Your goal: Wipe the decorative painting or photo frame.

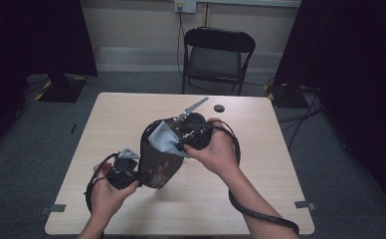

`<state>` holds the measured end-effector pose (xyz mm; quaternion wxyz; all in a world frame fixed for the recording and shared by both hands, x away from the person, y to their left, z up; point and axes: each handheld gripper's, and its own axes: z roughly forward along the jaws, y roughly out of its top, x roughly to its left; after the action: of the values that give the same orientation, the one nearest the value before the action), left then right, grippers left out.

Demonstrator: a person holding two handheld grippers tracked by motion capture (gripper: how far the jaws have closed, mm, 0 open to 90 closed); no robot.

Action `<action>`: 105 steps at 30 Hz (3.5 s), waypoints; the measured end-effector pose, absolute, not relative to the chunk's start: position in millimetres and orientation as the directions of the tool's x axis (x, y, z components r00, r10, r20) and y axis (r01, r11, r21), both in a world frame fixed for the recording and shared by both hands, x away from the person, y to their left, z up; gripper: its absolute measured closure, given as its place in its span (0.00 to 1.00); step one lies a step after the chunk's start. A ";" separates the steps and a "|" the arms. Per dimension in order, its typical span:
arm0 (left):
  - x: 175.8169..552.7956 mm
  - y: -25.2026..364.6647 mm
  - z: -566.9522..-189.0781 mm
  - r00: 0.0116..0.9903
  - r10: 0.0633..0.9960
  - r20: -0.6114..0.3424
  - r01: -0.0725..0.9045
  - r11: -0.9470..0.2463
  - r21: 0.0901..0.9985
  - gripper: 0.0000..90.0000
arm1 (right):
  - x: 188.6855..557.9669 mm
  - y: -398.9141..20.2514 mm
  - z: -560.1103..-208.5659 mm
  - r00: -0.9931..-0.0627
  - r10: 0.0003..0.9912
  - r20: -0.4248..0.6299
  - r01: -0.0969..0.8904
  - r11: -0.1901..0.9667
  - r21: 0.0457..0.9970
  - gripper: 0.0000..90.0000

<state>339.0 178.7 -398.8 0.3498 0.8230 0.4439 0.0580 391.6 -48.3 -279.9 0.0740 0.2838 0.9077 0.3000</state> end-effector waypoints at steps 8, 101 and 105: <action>339.2 178.9 -398.7 0.600 0.770 -0.214 0.690 -0.364 0.626 0.88 | 391.9 -47.7 -308.5 -0.826 0.561 0.060 0.492 0.664 0.563 0.92; 341.5 178.7 -399.3 0.595 0.772 -0.223 0.692 -0.351 0.630 0.88 | 386.9 -48.4 -356.5 -0.823 0.556 0.114 0.528 0.675 0.516 0.92; 341.3 178.5 -399.4 0.591 0.774 -0.227 0.695 -0.346 0.631 0.88 | 386.7 -48.8 -373.1 -0.817 0.562 0.129 0.543 0.676 0.498 0.92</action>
<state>341.3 178.5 -399.4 0.3546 0.8184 0.4488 0.0559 386.7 -48.8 -373.1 0.0173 0.3017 0.9152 0.2664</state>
